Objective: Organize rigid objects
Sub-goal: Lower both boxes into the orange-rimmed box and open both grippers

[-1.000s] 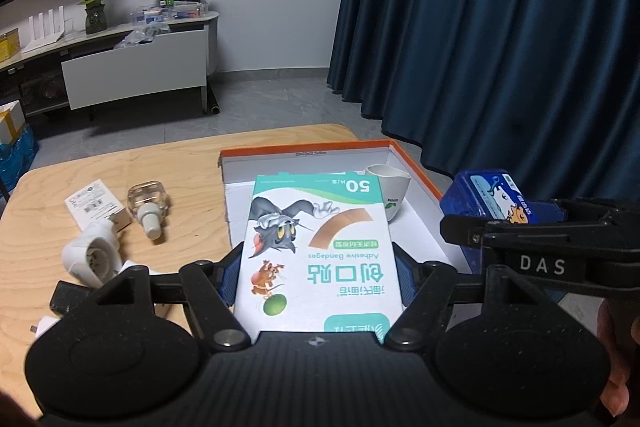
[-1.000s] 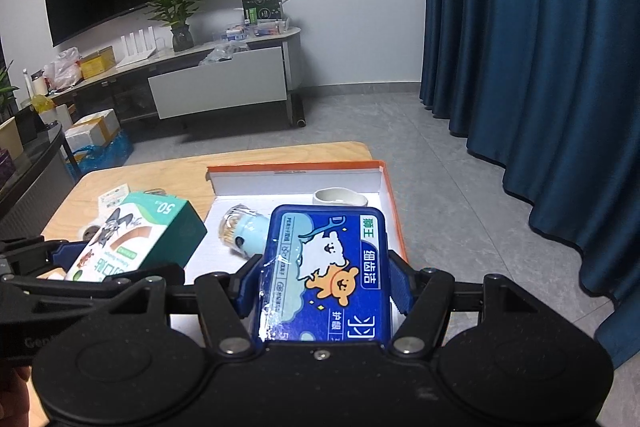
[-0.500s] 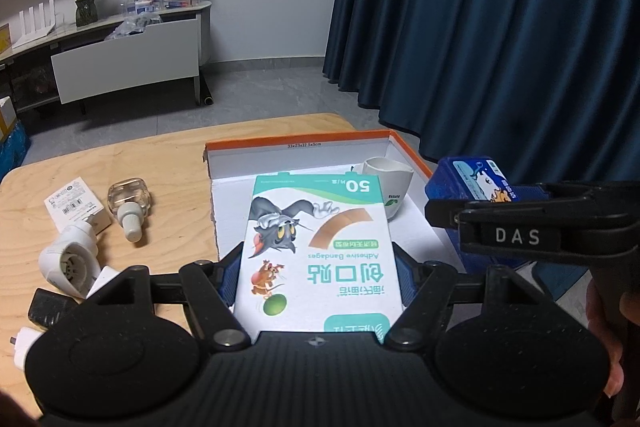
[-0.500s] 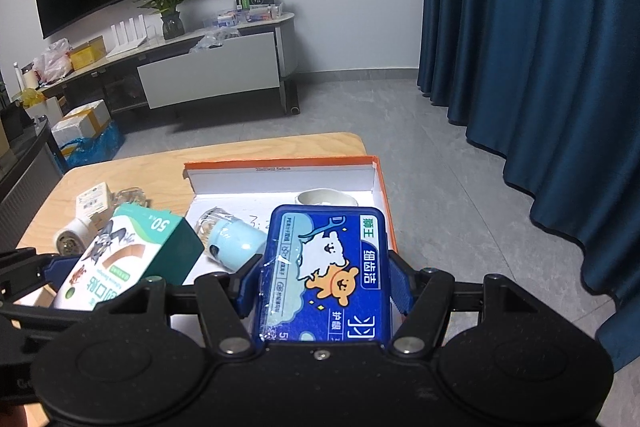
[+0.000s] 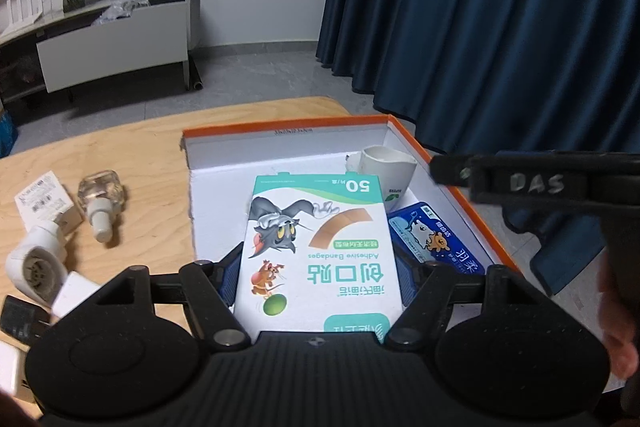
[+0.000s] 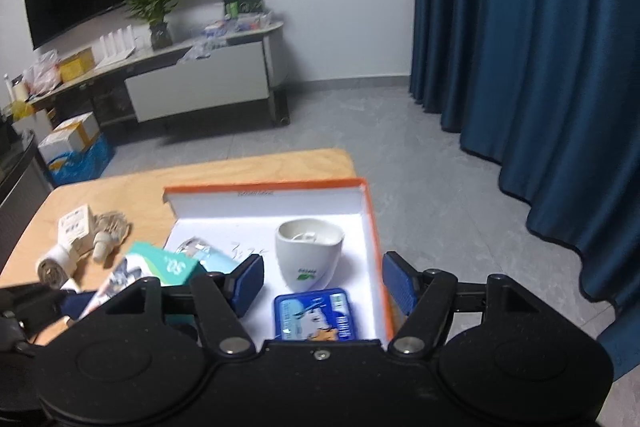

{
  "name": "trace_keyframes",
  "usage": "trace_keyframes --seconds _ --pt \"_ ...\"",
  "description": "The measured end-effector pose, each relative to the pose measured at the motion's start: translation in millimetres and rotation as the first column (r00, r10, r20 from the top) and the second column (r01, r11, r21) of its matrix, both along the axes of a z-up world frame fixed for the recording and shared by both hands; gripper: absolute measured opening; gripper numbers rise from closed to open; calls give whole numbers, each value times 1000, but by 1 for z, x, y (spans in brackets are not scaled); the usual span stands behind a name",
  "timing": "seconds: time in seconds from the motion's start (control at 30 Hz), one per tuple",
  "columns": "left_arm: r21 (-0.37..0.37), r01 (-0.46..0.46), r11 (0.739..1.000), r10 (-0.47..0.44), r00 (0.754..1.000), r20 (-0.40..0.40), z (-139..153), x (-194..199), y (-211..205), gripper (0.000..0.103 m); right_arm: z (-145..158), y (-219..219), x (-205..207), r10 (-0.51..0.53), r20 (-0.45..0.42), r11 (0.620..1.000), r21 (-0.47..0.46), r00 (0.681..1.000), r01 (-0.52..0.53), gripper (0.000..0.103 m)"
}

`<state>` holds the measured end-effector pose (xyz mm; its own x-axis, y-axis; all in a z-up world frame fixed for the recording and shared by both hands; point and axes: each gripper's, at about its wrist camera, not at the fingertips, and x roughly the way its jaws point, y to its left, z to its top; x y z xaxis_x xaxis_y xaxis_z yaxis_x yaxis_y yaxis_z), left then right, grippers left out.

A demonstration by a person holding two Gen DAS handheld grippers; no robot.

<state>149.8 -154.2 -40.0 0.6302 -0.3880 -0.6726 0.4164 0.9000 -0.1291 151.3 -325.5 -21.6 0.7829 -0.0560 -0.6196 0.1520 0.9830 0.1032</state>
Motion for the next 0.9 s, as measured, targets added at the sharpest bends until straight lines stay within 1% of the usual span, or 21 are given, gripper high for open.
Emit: trace_keyframes --seconds 0.1,0.17,0.37,0.47,0.57,0.9 --pt "2 20 1000 -19 999 -32 -5 3 -6 72 2 -5 -7 -19 6 1000 8 1000 19 79" --pt "-9 31 999 -32 998 -54 -8 3 -7 84 4 -6 -13 -23 13 1000 16 1000 23 79" --pt "-23 2 1000 -3 999 -46 0 -5 6 85 12 1 -25 -14 29 1000 16 999 14 79" --pt "-15 -25 1000 25 999 -30 9 -9 14 87 14 8 -29 -1 34 1000 16 999 0 79" --pt "8 -59 998 60 998 -16 17 -13 25 90 16 18 -31 14 30 1000 21 999 -15 79" --pt "25 -164 986 163 987 9 33 -24 68 92 19 56 -35 87 23 996 29 996 -87 80"
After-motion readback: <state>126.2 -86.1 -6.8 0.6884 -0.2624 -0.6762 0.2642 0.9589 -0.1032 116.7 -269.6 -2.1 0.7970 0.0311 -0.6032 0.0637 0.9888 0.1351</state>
